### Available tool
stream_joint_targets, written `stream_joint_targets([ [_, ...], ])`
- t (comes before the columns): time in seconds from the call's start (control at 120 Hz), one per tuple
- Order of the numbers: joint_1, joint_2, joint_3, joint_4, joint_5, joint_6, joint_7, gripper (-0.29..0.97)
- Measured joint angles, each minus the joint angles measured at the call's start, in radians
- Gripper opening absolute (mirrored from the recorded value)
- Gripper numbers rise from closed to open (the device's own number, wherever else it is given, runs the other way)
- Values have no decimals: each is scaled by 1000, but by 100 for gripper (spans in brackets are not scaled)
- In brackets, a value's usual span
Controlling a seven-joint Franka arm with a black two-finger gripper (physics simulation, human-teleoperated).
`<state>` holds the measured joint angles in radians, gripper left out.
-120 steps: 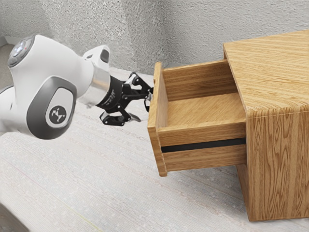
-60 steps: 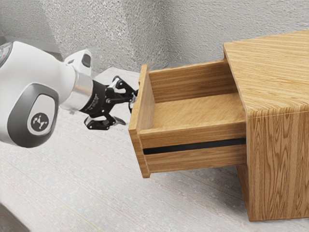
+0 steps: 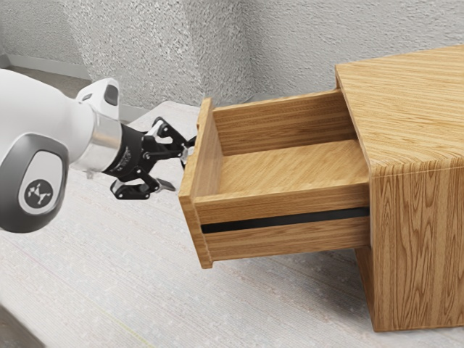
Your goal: Pull the drawer handle with one arm to open the drawer
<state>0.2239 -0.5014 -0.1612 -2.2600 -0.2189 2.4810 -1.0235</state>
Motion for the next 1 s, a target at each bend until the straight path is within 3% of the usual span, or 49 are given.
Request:
stream_joint_targets([
  [0.258,0,-24,7,-7,3,-5,14,54],
  [0.5,-3,-71,8,-7,5,-10,25,64],
  [0.567,-43,-103,7,14,9,-26,24,65],
  [0.617,-101,-101,3,138,50,-86,10,65],
  [0.7,-258,-2,2,474,127,-266,-38,66],
  [0.783,-582,127,80,733,222,-461,-110,67],
  [0.917,-1021,194,292,775,297,-654,-215,67],
  [1.0,-1193,241,371,745,319,-730,-269,68],
])
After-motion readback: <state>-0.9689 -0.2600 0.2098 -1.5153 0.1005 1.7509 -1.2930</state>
